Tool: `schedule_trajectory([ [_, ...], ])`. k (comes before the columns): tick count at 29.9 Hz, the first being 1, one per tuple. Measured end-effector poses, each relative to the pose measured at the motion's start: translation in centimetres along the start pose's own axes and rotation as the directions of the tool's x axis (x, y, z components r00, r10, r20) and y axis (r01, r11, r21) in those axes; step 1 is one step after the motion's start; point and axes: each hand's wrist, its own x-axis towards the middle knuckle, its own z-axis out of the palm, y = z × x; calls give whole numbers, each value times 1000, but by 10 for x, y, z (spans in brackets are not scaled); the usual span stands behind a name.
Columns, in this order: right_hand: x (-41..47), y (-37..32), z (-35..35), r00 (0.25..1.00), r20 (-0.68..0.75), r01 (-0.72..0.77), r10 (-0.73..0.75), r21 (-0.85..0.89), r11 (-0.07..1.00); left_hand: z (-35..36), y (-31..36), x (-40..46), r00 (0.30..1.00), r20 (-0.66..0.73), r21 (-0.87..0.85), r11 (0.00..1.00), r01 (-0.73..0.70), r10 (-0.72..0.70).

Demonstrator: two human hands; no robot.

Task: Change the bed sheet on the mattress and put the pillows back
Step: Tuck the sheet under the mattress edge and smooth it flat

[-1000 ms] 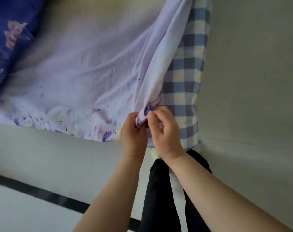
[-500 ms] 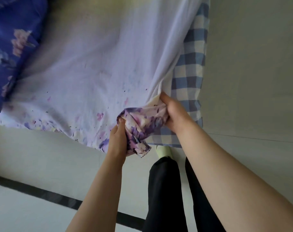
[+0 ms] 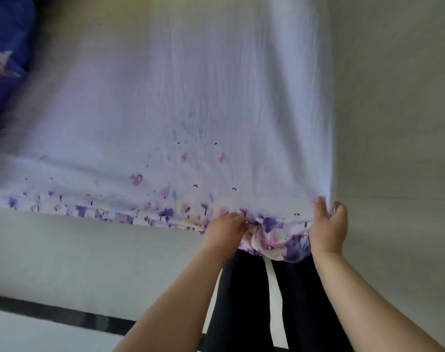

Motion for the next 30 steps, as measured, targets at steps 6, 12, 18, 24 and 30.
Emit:
schedule_trajectory([
  [6, 40, 51, -24, 969, 219, 5, 112, -473, 881, 13, 8, -1, 1000, 16, -77, 997, 24, -23],
  [12, 43, 82, -30, 932, -21, -323, 363, -507, 799, 52, 13, -13, 871, 488, -99, 988, 115, -52],
  [18, 11, 62, 4, 865, 265, 500, -426, -389, 774, 42, 16, -8, 911, -399, -204, 979, 21, -103],
  [24, -1, 49, 58, 763, 632, 522, -138, -476, 708, -16, -8, 34, 996, -66, 71, 995, 70, -65],
  [30, -28, 77, 35, 770, 590, 312, 243, -680, 663, -14, -9, 8, 965, 238, 41, 992, -124, 111],
])
